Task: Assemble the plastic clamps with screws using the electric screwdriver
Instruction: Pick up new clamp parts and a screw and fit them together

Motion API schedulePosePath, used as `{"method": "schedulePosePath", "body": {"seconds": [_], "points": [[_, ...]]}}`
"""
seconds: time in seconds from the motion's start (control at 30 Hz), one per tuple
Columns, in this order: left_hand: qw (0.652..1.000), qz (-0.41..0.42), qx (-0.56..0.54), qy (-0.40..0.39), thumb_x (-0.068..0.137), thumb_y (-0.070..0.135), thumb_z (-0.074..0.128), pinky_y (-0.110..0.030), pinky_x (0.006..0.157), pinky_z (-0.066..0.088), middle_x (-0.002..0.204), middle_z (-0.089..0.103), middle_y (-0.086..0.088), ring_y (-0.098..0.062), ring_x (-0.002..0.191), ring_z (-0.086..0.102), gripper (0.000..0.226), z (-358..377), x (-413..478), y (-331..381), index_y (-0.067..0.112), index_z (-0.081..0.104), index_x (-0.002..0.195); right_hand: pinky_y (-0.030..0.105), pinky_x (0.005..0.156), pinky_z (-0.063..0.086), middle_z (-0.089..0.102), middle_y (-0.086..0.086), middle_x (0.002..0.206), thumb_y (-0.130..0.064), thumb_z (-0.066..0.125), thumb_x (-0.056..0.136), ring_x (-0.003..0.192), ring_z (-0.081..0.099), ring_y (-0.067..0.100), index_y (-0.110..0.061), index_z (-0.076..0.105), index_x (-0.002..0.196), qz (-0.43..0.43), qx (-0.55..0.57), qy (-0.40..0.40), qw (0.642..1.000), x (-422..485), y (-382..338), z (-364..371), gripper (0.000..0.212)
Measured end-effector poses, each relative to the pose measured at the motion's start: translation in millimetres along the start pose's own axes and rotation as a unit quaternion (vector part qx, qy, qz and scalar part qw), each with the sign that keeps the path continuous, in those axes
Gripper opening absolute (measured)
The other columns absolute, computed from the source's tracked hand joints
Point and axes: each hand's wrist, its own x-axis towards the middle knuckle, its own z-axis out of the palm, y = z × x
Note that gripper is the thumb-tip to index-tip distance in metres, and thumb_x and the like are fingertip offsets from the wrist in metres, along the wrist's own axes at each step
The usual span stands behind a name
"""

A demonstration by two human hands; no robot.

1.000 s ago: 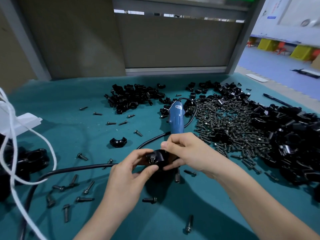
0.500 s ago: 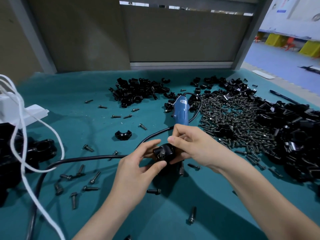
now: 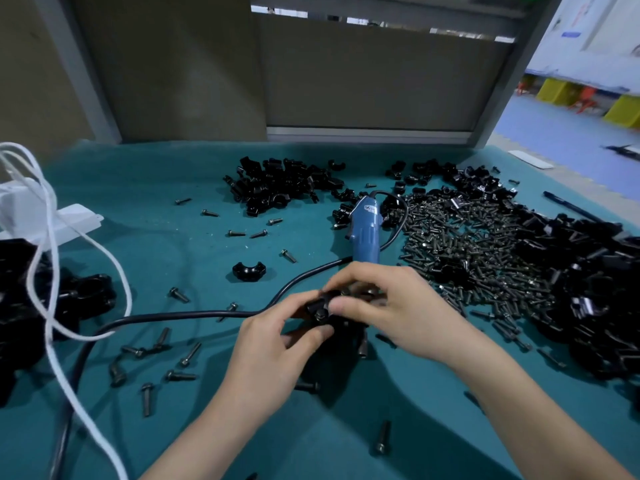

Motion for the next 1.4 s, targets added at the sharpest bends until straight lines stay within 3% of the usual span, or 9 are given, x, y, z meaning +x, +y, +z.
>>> {"method": "schedulePosePath", "body": {"seconds": [0.07,0.2,0.27,0.37,0.57,0.83,1.03,1.23,1.4], "points": [[1.000,-0.001,0.000,0.003,0.079,0.010,0.075,-0.018,0.066,0.056,0.091,0.073,0.016,-0.005,0.073,0.070,0.036,-0.1,0.2,-0.2,0.040,0.067,0.098,0.023,0.082,0.048,0.068,-0.022,0.097,-0.029,0.077,0.080,0.094,0.060,0.004,-0.029,0.070,0.106,-0.031,-0.039,-0.017,0.999,-2.2,1.3,-1.4,0.027],[1.000,0.001,0.018,-0.002,0.077,0.005,0.077,-0.013,0.064,0.051,0.090,0.072,0.017,0.006,0.064,0.063,0.037,0.4,1.5,0.1,0.031,0.070,0.101,0.025,0.080,0.047,0.065,-0.018,0.100,-0.015,0.077,0.082,0.091,0.056,0.009,-0.028,0.070,0.109,-0.067,-0.058,0.002,0.996,-2.6,5.7,-1.6,0.031],[0.999,0.013,0.044,-0.003,0.076,0.005,0.078,-0.014,0.073,0.051,0.093,0.072,0.019,0.007,0.078,0.065,0.036,-0.5,1.7,0.1,0.027,0.071,0.104,0.023,0.088,0.045,0.063,-0.011,0.107,-0.016,0.073,0.085,0.101,0.056,0.009,-0.031,0.069,0.114,-0.103,-0.076,-0.025,0.991,-4.1,8.3,0.0,0.033],[0.997,0.025,0.075,0.006,0.075,0.009,0.079,-0.021,0.088,0.049,0.096,0.072,0.021,0.002,0.095,0.065,0.036,-2.1,2.1,1.7,0.028,0.071,0.104,0.017,0.093,0.039,0.059,-0.006,0.112,-0.017,0.068,0.090,0.107,0.052,0.008,-0.032,0.069,0.116,-0.139,-0.105,-0.026,0.984,-6.2,12.8,3.1,0.031],[0.999,0.001,0.036,0.006,0.075,0.007,0.079,-0.041,0.089,0.054,0.093,0.073,0.014,-0.008,0.090,0.069,0.039,-0.4,2.4,2.1,0.032,0.070,0.103,0.017,0.084,0.047,0.064,-0.001,0.101,-0.010,0.070,0.086,0.092,0.059,0.008,-0.020,0.075,0.106,-0.183,-0.087,0.063,0.977,-4.6,19.0,10.3,0.023],[1.000,-0.012,-0.012,0.008,0.076,-0.003,0.076,-0.013,0.072,0.052,0.086,0.073,0.010,-0.002,0.082,0.068,0.039,-1.6,2.5,1.3,0.032,0.070,0.093,0.022,0.078,0.051,0.068,0.006,0.097,-0.007,0.070,0.084,0.087,0.065,0.013,-0.011,0.076,0.103,-0.188,-0.010,0.144,0.972,-5.7,23.3,24.0,0.021],[0.999,-0.035,-0.031,0.009,0.078,0.001,0.076,-0.012,0.070,0.051,0.087,0.074,0.010,-0.003,0.078,0.069,0.034,-1.7,1.7,2.7,0.030,0.071,0.093,0.021,0.078,0.051,0.067,0.009,0.097,-0.003,0.070,0.083,0.087,0.065,0.017,-0.009,0.076,0.104,-0.187,-0.041,0.188,0.963,-7.9,23.5,31.8,0.023],[0.998,-0.039,-0.032,0.026,0.073,0.001,0.080,-0.012,0.074,0.051,0.091,0.074,0.008,-0.003,0.084,0.068,0.057,-1.0,1.6,3.0,0.038,0.063,0.112,0.017,0.079,0.049,0.067,0.009,0.096,-0.004,0.070,0.083,0.086,0.064,0.016,-0.009,0.075,0.105,-0.200,-0.048,0.195,0.959,-7.3,23.8,34.8,0.023],[0.999,-0.028,-0.026,0.039,0.072,0.003,0.081,-0.010,0.073,0.050,0.092,0.074,0.011,0.000,0.083,0.069,0.056,-0.2,0.9,2.9,0.039,0.063,0.111,0.021,0.077,0.050,0.068,0.009,0.096,-0.009,0.068,0.084,0.083,0.065,0.018,-0.011,0.077,0.102,-0.220,-0.083,0.191,0.953,-5.8,24.6,32.6,0.020]]}}
